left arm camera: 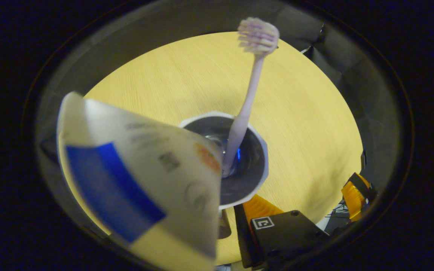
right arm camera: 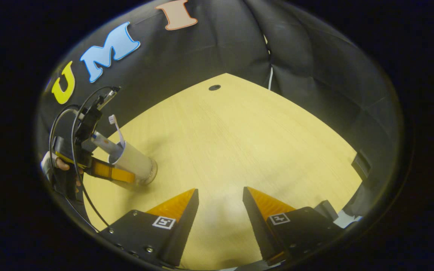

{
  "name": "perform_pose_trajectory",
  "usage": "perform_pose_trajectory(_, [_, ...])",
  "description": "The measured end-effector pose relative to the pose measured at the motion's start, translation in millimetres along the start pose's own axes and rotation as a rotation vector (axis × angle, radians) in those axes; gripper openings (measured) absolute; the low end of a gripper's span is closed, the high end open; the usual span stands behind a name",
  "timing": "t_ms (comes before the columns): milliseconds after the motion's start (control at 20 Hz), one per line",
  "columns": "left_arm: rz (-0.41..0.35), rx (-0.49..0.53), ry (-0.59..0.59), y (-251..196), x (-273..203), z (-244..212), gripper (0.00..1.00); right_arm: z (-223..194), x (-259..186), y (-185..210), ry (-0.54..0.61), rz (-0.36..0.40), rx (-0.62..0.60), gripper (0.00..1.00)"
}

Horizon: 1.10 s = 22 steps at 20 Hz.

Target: Put the toothbrush and toothpaste on the desktop into the cup, then pick up the cup and place it on the coaster on the desktop.

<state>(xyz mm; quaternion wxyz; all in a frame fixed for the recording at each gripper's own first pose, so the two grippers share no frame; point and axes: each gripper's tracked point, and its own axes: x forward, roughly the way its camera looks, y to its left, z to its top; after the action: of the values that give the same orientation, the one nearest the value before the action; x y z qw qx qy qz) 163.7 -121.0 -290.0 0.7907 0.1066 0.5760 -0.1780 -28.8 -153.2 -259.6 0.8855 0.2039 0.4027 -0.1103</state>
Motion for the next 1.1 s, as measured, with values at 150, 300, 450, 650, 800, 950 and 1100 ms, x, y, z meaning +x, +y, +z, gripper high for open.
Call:
perform_pose_trajectory(150, [0.009, -0.017, -0.067, 21, -35, 8, 0.55, 8, -6, 15, -0.013, 0.03, -0.021, 0.75])
perform_pose_trajectory(300, [-0.009, -0.053, -0.184, 48, -90, 14, 0.54, 27, -14, 37, -0.053, 0.069, -0.086, 0.75])
perform_pose_trajectory(450, [-0.019, -0.087, -0.319, 66, -138, 0, 0.54, 52, -30, 64, -0.117, 0.118, -0.155, 0.75])
perform_pose_trajectory(650, [0.027, -0.119, -0.59, 113, -217, 3, 0.54, 95, -66, 105, -0.247, 0.179, -0.243, 0.75])
perform_pose_trajectory(800, [0.108, -0.143, -0.786, 149, -282, -8, 0.53, 132, -96, 137, -0.37, 0.226, -0.316, 0.75])
perform_pose_trajectory(950, [0.175, -0.182, -0.955, 168, -328, -35, 0.53, 167, -131, 170, -0.497, 0.275, -0.373, 0.75])
perform_pose_trajectory(1100, [0.251, -0.216, -1.129, 185, -359, -52, 0.53, 185, -166, 191, -0.624, 0.309, -0.393, 0.75])
